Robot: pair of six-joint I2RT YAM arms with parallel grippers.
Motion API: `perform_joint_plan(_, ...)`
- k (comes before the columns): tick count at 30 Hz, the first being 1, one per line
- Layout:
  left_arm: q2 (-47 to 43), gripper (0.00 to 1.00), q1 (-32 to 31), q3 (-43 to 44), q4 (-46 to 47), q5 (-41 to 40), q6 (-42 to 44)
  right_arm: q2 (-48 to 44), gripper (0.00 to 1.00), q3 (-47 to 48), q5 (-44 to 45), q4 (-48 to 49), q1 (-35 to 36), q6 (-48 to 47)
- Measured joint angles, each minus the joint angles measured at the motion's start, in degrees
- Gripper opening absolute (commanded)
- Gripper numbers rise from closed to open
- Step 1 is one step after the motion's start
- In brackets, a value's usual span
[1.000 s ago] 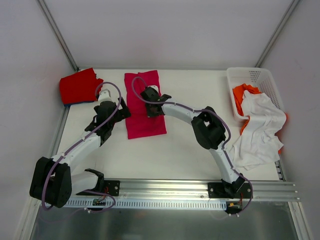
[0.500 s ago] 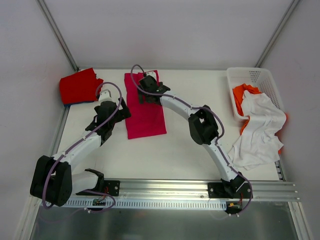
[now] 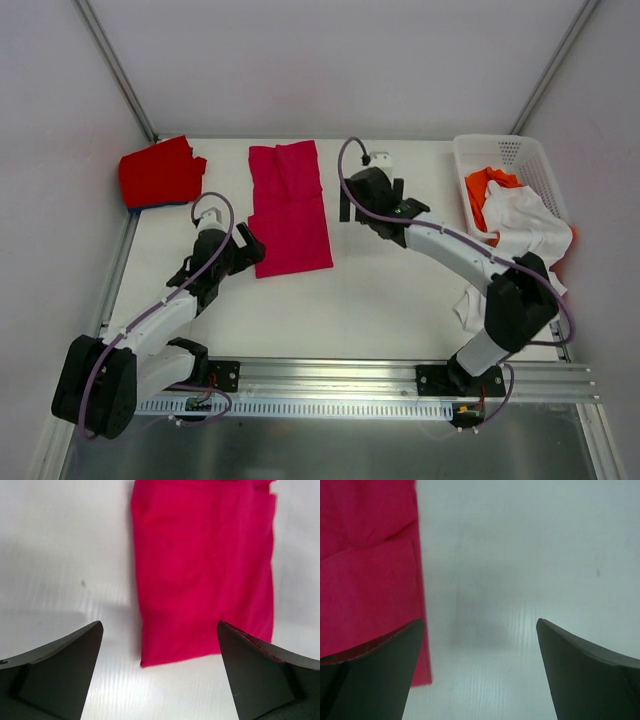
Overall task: Fold and stack the t-shirts
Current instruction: Fold the tshirt
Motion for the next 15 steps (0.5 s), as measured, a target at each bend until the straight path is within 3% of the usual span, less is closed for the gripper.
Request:
perform_joint_plan(5,-3.58,0.99,0.00,-7.06,-0.48,0.44,-2.60,-10.40,1.00,-17.38,-7.87,6.16,0.42,4.92)
perform_joint_plan(8,-4.02,0.99,0.00,-9.92,-0.28,0.72,-4.31,-10.14,0.99,-24.70,-13.66,10.23,0.39,8.09)
perform_joint_plan(15,-1.95,0.99,0.00,-14.40,12.26,3.85,-8.90,-4.87,0.93,-32.22,-28.63,23.63,0.04,13.77)
